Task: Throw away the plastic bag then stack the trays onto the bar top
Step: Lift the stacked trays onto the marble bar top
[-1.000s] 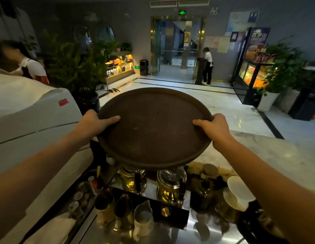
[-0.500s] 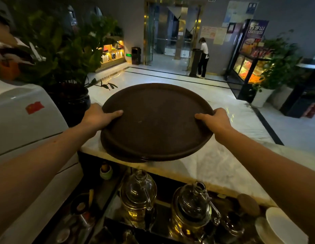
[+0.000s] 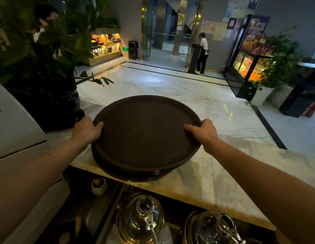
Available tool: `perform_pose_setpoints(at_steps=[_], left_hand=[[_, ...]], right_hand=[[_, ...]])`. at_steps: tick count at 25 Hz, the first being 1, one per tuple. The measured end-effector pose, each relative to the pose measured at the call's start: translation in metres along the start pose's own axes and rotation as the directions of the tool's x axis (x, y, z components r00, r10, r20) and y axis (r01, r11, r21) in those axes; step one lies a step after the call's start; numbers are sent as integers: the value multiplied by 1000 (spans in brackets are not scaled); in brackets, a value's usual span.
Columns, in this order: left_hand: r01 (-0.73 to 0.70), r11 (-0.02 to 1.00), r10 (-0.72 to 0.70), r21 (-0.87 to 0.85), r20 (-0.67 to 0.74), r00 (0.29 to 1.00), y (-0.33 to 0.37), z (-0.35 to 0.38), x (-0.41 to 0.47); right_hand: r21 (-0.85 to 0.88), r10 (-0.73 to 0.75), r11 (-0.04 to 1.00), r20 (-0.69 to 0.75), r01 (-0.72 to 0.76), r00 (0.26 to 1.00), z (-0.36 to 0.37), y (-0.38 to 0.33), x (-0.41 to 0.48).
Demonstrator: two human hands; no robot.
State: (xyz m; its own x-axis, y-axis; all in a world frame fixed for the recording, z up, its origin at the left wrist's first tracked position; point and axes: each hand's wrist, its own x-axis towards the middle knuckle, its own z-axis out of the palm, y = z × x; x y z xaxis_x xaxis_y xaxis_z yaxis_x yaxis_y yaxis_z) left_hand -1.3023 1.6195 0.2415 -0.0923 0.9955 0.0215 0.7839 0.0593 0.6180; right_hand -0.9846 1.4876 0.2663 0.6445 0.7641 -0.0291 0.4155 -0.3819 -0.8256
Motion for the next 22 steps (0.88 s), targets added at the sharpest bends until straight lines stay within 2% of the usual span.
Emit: perform_pose_setpoints(at_steps=[10, 15, 22], left_hand=[[-24, 982, 29, 187, -24, 999, -36, 28, 25], [-35, 957, 50, 287, -45, 998, -42, 39, 26], [22, 924, 14, 383, -91, 996, -35, 49, 29]], right_hand=[[-55, 8, 998, 52, -6, 999, 50, 20, 18], [-199, 42, 980, 71, -27, 997, 69, 36, 23], [-412, -9, 910, 73, 38, 997, 72, 45, 36]])
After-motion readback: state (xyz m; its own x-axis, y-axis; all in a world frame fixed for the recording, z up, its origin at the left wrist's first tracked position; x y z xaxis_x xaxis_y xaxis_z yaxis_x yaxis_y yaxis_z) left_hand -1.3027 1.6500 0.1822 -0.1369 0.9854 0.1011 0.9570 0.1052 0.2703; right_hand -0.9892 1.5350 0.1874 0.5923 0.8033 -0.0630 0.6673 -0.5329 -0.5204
